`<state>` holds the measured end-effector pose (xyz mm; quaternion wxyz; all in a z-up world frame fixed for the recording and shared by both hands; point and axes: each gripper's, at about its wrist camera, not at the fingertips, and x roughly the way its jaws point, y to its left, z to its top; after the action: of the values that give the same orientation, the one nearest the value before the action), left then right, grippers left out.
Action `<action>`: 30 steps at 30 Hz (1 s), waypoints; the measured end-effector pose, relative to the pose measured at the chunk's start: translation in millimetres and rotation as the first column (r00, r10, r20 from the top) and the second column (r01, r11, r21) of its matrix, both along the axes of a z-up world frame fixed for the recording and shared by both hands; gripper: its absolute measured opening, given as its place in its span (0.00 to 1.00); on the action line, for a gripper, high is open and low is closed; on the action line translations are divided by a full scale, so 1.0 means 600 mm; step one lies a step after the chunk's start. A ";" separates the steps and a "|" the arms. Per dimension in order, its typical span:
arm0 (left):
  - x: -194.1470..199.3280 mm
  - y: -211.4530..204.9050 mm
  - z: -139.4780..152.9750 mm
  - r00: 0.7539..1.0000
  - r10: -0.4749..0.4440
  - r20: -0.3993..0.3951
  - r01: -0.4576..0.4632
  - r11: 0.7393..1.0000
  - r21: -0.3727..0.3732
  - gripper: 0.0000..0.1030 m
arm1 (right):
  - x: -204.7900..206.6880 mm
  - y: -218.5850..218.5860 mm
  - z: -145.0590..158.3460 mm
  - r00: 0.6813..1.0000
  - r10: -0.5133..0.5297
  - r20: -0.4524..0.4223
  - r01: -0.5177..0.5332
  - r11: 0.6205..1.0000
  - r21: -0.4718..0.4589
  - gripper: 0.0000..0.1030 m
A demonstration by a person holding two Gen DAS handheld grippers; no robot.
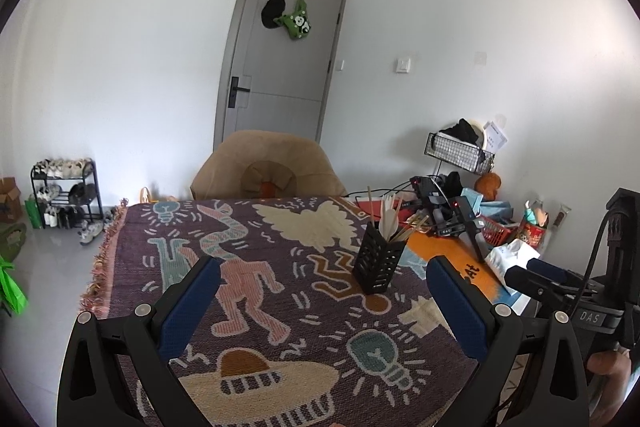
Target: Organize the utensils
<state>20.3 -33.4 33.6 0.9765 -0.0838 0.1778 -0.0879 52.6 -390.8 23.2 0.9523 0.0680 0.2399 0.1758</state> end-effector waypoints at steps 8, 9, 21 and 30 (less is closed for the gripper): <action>0.008 0.003 -0.007 1.000 0.000 -0.014 0.000 1.000 0.005 1.00 | 0.004 -0.004 -0.011 1.000 -0.001 -0.005 0.001 1.000 0.004 1.00; 0.008 0.002 -0.008 1.000 0.003 -0.012 -0.003 1.000 0.007 1.00 | 0.003 -0.005 -0.011 1.000 -0.002 -0.005 0.002 1.000 0.004 1.00; 0.013 -0.003 -0.014 1.000 0.008 -0.024 -0.007 1.000 0.020 1.00 | 0.001 -0.006 -0.018 1.000 0.013 -0.005 -0.013 1.000 0.011 1.00; 0.008 -0.001 -0.009 0.999 0.040 -0.011 -0.039 0.999 0.033 1.00 | 0.004 -0.004 -0.020 1.000 0.009 -0.009 -0.009 1.000 0.014 1.00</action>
<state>25.1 -33.8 28.0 0.9783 -0.0717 0.1832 -0.0652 54.8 -393.4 11.4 0.9499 0.0745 0.2432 0.1814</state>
